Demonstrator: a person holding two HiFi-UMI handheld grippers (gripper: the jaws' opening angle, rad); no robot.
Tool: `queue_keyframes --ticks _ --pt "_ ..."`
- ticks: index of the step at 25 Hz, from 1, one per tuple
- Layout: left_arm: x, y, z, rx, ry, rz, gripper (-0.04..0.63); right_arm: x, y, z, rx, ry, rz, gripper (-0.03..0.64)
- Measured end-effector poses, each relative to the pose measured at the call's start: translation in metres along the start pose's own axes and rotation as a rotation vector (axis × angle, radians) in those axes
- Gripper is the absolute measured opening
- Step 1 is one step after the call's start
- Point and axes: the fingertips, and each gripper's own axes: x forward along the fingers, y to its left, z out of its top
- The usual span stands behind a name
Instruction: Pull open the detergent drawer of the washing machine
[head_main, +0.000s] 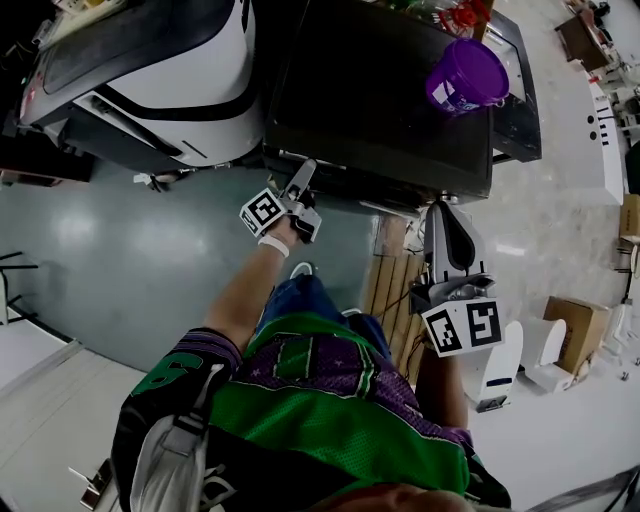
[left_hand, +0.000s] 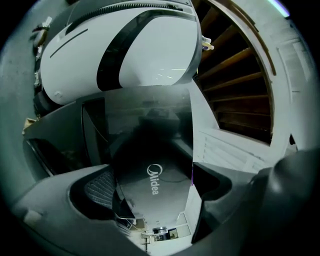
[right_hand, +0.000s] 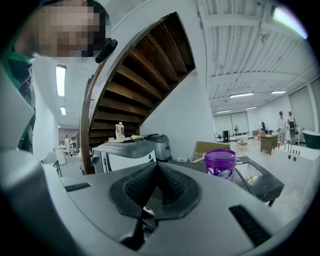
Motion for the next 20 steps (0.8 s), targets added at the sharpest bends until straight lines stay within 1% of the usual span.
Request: queue_keyframes --ticks 3,5,8,12,16,20 --pt "-0.001 0.007 0.002 -0.018 -0.025 0.076 0.451 -0.002 0.001 0.003 0.012 0.000 -0.015 0.002" --pt "0.000 0.008 0.003 -0.032 -0.038 0.098 0.451 -0.004 0.002 0.007 0.012 -0.004 -0.025 0.002" --pt "0.001 0.009 0.003 -0.046 -0.043 0.105 0.450 -0.008 0.003 0.009 0.008 -0.007 -0.038 0.002" --pt "0.002 0.011 0.001 -0.068 -0.029 0.100 0.449 -0.014 0.001 0.008 0.011 -0.011 -0.042 0.002" --pt "0.001 0.011 -0.002 -0.083 -0.014 0.106 0.449 -0.017 0.001 0.008 0.019 -0.012 -0.021 0.002" --pt "-0.007 0.010 -0.006 -0.080 -0.015 0.118 0.449 -0.024 0.001 0.016 0.023 -0.025 0.013 0.002"
